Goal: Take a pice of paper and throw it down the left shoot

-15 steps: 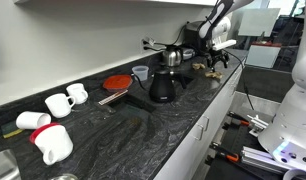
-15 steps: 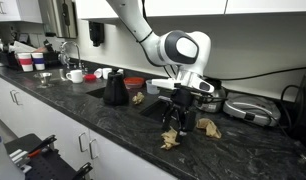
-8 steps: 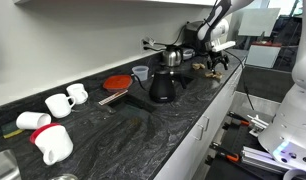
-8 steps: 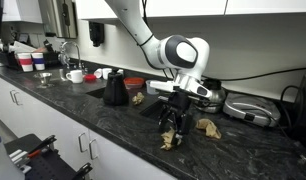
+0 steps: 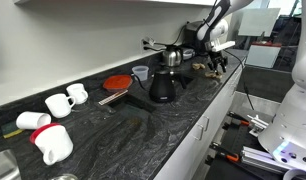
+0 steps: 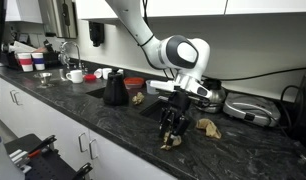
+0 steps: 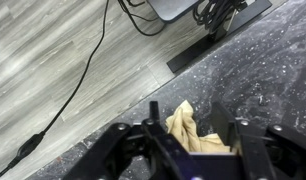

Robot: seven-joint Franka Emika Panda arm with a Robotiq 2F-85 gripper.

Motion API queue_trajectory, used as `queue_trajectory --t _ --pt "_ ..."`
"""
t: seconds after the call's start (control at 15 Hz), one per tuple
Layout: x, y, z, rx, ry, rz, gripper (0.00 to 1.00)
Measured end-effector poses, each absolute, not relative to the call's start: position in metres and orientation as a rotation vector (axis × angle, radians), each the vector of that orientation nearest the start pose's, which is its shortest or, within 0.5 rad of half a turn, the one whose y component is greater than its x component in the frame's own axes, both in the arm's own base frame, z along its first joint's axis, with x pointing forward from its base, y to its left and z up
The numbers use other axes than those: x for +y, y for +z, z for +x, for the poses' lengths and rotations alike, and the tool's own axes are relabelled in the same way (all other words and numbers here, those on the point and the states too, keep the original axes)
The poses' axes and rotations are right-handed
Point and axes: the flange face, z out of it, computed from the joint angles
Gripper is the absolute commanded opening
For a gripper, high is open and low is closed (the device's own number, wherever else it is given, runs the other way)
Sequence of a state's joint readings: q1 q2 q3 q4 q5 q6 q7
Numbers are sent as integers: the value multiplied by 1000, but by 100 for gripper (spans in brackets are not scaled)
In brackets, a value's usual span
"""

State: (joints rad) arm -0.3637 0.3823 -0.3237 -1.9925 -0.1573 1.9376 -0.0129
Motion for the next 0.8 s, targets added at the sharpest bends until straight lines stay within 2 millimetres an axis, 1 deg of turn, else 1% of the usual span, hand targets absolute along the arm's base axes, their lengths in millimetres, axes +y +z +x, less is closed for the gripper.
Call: queue_trajectory --t 0.2,0.27,0.4,0.8 --pt "-360 256 425 919 796 -2989 5" --pt "-360 257 425 923 798 -2984 1" --pt "-361 258 425 930 804 -2973 0" --pt "-367 267 428 961 783 -2953 0"
